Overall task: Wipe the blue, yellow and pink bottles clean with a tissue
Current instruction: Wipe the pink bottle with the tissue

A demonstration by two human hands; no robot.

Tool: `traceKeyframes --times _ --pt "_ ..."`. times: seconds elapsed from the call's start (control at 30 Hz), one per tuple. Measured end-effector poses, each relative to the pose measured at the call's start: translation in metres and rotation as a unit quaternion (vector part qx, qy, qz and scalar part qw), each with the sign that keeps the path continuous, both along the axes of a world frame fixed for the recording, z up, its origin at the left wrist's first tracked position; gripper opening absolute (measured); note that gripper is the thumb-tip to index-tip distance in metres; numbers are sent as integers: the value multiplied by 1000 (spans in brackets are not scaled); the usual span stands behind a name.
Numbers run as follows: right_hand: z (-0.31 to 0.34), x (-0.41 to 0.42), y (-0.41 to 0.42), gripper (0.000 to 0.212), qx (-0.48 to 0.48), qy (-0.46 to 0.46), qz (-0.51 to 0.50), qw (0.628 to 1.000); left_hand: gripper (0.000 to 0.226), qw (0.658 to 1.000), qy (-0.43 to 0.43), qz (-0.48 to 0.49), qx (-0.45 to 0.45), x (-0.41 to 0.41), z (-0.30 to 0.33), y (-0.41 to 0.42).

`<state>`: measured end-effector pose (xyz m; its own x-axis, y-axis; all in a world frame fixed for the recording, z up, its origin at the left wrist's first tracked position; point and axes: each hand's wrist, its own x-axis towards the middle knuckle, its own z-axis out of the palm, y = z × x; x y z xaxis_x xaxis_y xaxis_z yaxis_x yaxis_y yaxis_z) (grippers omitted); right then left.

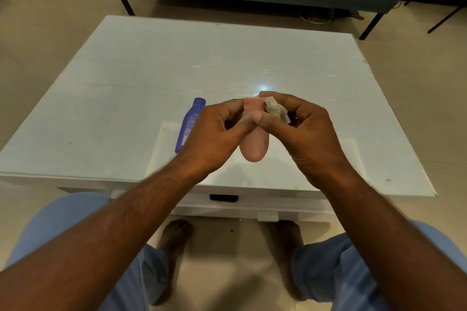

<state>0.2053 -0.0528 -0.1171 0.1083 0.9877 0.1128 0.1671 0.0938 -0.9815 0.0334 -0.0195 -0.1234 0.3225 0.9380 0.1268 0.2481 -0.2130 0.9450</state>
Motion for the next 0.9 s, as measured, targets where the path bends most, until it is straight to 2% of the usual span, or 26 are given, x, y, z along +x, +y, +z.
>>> traceKeyframes --times 0.07,0.17,0.37,0.5,0.67,0.77,0.83,0.9 --pt "0 0 -1 46 5 -15 1 1000 54 1000 12 -1 5 0 1 0" --pt "-1 2 0 45 7 -12 -1 1000 46 1000 29 -6 10 0 2 -1" --pt "-6 5 4 38 -7 -26 -12 1000 47 995 93 -36 6 0 -7 1" --pt "-9 4 3 39 -19 -25 -46 998 52 990 137 -20 16 0 -10 0" --pt "-10 1 3 20 -3 -69 -95 993 53 982 176 10 64 -2 -10 2" --pt "-10 -2 2 13 1 -62 -110 992 55 978 175 43 104 -2 -9 2" --pt "-8 -5 2 14 -22 -30 -104 994 55 972 179 50 143 -3 -8 2" --pt "-7 -7 1 23 -56 3 -65 996 53 965 199 41 165 -1 -11 0"
